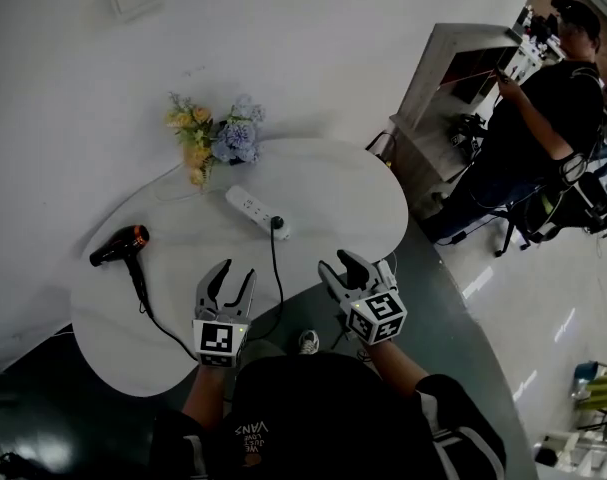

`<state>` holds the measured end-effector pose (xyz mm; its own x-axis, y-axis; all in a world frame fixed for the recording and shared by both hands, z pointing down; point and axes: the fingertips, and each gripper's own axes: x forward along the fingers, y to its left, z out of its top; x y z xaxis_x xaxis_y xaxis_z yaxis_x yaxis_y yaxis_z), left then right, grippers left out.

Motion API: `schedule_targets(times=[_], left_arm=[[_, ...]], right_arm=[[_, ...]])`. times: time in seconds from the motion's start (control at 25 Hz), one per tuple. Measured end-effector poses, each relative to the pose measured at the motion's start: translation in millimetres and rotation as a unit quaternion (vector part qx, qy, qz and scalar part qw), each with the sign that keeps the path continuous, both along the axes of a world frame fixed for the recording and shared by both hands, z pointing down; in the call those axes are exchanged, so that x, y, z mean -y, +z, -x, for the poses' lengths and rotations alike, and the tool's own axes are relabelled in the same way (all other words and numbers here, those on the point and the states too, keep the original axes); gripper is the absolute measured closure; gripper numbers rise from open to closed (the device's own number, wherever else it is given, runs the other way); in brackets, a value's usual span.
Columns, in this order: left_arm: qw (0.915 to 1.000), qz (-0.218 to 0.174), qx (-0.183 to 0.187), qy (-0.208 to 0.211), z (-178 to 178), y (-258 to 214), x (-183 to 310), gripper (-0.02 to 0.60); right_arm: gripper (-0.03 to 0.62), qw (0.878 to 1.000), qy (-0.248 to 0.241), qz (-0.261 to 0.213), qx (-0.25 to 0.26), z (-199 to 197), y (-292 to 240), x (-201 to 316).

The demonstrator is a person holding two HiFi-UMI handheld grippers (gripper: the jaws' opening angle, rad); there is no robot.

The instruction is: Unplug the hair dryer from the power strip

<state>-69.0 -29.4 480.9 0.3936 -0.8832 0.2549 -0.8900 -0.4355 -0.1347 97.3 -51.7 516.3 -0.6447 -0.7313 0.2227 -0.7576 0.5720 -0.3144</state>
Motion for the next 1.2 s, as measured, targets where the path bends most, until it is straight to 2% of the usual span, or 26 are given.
schedule_targets(times=[0.28, 0.48, 0.64, 0.76, 0.92, 1.2], left_arm=[[0.9998, 0.018, 0.012, -0.002, 3, 10, 16, 0.396], [0.9976, 0.026, 0.063, 0.011, 12, 22, 34, 0.396], [0.9971, 0.031, 0.057, 0.04, 8, 27, 52, 0.396], [0.9938, 0.049, 0.082, 0.058, 10, 36, 65, 0.396], [0.9919, 0.051, 0.077, 0.087, 6, 42, 82, 0.396], [0.9787, 0.083, 0.12, 0.145, 10, 68, 102, 0.396]], right_arm=[[0.408, 1.0, -0.018, 0.001, -0.005, 6, 6, 12], [0.408, 1.0, -0.019, 0.009, -0.003, 17, 12, 25], [0.41, 1.0, -0.011, 0.014, -0.002, 25, 17, 41], [0.41, 1.0, -0.006, 0.018, -0.001, 33, 21, 50], [0.408, 1.0, -0.002, 0.027, -0.005, 41, 28, 60], [0.409, 0.999, 0.0, 0.037, -0.014, 59, 42, 81]])
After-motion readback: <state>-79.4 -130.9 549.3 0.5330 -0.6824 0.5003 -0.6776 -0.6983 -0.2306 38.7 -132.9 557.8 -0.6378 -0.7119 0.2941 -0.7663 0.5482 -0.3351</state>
